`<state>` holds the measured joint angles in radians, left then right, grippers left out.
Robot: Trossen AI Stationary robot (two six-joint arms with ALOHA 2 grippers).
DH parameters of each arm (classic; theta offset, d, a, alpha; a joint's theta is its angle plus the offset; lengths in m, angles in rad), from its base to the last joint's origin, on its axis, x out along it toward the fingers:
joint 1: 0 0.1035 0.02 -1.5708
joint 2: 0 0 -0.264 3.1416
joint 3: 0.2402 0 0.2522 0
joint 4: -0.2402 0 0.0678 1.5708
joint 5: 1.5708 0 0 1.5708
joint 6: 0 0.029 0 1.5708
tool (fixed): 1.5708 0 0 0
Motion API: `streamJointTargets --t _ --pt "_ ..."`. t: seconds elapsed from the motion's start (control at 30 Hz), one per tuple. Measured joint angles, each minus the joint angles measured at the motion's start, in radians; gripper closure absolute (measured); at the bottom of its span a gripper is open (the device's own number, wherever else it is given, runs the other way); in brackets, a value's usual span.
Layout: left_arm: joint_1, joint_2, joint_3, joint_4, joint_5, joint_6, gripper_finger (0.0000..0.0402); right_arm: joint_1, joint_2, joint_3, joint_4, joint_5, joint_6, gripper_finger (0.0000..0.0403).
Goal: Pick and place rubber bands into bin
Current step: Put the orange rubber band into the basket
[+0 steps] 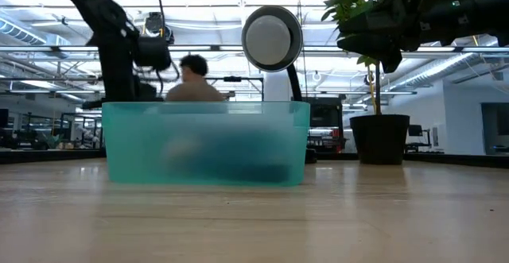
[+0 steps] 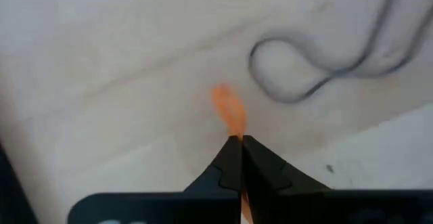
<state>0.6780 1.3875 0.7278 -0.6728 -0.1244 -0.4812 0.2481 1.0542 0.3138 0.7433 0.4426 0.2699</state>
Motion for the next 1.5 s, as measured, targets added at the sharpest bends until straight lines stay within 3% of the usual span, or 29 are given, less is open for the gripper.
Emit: streamJointTargets --t 0.33,0.47,0.6,0.73,1.1,1.23,1.5 --pt "-0.122 -0.2 0.111 -0.023 0.107 0.003 0.0397 0.0 0.0 -0.001 -0.023 -0.002 -0.002 0.0227" --pt "-0.188 -0.263 0.149 0.011 0.207 0.038 0.0391 0.0 0.0 -0.001 -0.02 -0.002 -0.023 0.023" --pt "-0.285 -0.293 0.158 0.12 0.287 0.054 0.0397 0.0 0.0 -0.001 -0.019 -0.002 -0.028 0.023" --pt "-0.392 -0.29 0.158 0.207 0.296 0.059 0.0393 0.0 0.0 -0.001 -0.021 -0.002 -0.028 0.0227" --pt "-0.599 -0.101 0.157 0.417 0.271 0.139 0.0397 0.0 0.0 -0.001 -0.021 -0.001 -0.028 0.0227" --pt "-0.63 -0.003 0.158 0.501 0.283 0.146 0.0389 0.0 0.0 -0.001 -0.021 -0.001 -0.022 0.0229" --pt "-0.634 0.177 0.159 0.513 0.281 0.142 0.0396 0.002 0.0 -0.001 -0.021 -0.002 -0.017 0.0228"
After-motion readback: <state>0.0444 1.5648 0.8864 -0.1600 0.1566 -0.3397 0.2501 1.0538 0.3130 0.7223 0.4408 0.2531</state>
